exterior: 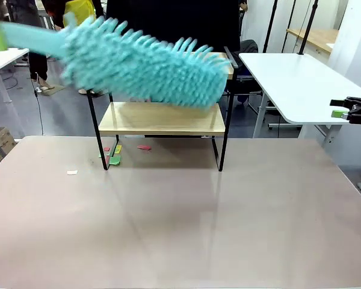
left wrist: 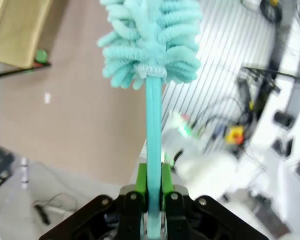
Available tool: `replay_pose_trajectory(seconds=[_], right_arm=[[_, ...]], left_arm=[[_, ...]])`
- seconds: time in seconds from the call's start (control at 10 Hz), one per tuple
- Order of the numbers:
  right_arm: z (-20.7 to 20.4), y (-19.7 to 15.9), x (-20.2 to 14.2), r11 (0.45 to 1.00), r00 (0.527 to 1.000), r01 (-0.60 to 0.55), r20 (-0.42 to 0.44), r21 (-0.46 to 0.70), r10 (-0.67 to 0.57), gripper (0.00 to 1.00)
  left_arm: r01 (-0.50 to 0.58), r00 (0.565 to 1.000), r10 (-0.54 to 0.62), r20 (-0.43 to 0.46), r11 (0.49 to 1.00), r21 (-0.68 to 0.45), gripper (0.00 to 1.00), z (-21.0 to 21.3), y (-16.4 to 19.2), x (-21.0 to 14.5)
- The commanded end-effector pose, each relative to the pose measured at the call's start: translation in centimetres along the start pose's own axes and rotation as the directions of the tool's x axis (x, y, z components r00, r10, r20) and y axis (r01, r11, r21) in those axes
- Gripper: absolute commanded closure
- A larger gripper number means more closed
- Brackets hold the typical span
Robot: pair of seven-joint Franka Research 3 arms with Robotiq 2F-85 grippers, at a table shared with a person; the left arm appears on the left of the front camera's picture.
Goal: Clean the shelf.
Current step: Clean the specific section of the Shelf indicated by the human with the Duster.
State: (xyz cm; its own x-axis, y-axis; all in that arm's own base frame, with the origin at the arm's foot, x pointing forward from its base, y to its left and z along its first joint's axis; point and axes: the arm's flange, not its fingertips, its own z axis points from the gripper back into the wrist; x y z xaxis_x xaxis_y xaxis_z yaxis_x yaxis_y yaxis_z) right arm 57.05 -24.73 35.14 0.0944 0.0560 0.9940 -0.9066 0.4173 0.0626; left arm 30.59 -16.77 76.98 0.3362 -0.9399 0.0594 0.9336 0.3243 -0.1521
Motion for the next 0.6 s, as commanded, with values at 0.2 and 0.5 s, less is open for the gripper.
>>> replay_pose_trajectory(seconds=[0.2,0.5], right_arm=[[-0.2,0.0,0.3,1.000,1.000,-0.006,0.001,0.001,0.006,0.00],[-0.2,0.0,0.3,1.000,1.000,-0.006,0.001,0.001,0.006,0.00]], left_arm=[[-0.504,0.807,0.435,0.399,0.860,0.082,0.87,0.3,-4.9,7.9],[-0.479,0.850,0.425,0.311,0.869,0.122,0.87,0.4,-4.7,12.7]])
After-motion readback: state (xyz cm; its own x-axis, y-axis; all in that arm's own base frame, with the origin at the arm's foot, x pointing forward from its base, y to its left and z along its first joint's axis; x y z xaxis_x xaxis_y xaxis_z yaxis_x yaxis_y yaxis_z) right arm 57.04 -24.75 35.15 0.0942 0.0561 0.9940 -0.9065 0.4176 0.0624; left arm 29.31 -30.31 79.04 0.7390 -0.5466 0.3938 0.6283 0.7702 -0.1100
